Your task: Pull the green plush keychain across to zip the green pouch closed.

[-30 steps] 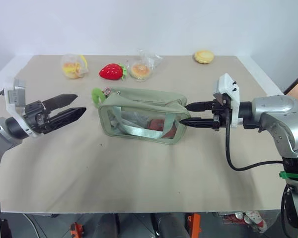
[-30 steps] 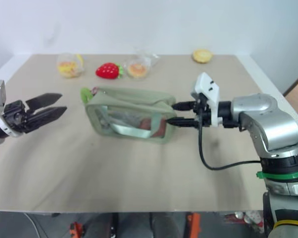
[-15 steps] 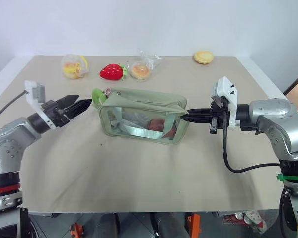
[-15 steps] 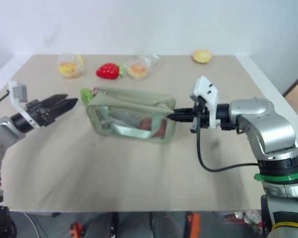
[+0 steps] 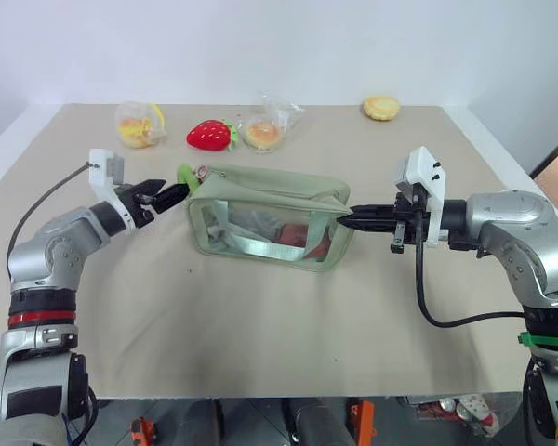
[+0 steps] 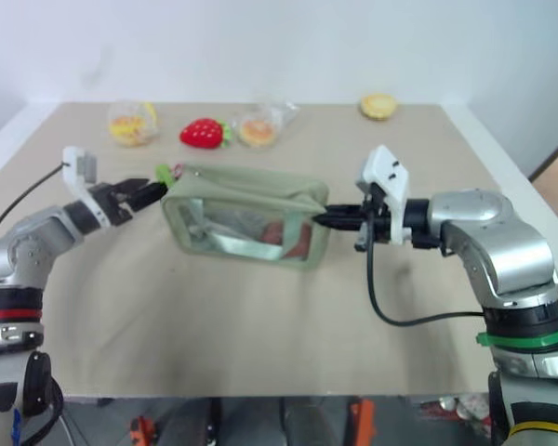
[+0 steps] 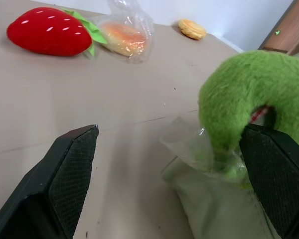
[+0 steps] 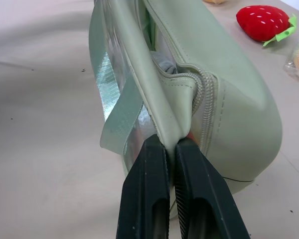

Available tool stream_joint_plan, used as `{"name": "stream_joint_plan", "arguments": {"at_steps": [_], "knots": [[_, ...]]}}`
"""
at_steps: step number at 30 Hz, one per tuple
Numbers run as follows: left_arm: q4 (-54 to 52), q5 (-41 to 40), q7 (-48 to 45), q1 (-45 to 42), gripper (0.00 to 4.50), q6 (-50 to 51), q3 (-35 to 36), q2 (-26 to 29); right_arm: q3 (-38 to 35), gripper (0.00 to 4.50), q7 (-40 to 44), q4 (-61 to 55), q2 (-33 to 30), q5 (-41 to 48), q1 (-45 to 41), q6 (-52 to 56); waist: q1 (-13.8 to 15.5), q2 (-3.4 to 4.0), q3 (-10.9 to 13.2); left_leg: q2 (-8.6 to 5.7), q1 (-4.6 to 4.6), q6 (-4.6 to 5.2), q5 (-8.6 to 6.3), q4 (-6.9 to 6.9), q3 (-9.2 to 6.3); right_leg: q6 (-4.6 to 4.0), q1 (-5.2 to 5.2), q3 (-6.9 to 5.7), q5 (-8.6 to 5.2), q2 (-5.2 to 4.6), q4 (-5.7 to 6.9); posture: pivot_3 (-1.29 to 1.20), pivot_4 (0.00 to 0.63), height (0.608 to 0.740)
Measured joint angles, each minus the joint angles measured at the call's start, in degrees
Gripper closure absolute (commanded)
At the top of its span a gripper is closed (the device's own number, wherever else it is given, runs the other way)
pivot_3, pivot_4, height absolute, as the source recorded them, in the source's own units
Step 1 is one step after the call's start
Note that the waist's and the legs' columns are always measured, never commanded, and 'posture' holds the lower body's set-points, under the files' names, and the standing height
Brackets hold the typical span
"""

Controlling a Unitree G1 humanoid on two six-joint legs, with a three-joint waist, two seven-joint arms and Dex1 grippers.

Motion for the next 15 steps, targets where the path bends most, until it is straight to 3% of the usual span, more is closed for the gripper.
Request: {"name": "stream_joint_plan", "arguments": {"at_steps": [13,14,15], "knots": [[1.25,1.34,-3.52,-1.51,4.18,-1.03,-0.14,-1.54,-0.32,4.5,-0.48,-0.57,-0.01,0.57,0.25,0.36,0.0,0.0,0.0,-0.01,0.0,0.0,0.0,0.0,-0.01,0.01,0.01,0.01,0.0,0.0,0.0,0.0,0.15,0.74],[0.99,1.41,-3.77,-1.5,4.47,-1.04,-0.2,-1.54,-0.32,4.5,-0.46,-0.57,-0.01,0.58,0.24,0.36,0.0,0.0,0.0,0.0,0.0,0.0,0.0,0.0,-0.01,0.01,0.01,0.01,0.0,0.0,0.0,0.0,0.15,0.74],[0.7,1.47,-3.85,-1.5,4.47,-1.08,-0.32,-1.54,-0.32,4.5,-0.44,-0.57,0.0,0.57,0.24,0.35,0.01,0.0,0.0,0.0,0.0,0.0,0.0,0.0,-0.01,0.01,0.01,0.01,0.0,0.0,0.0,0.0,0.15,0.74]]}}
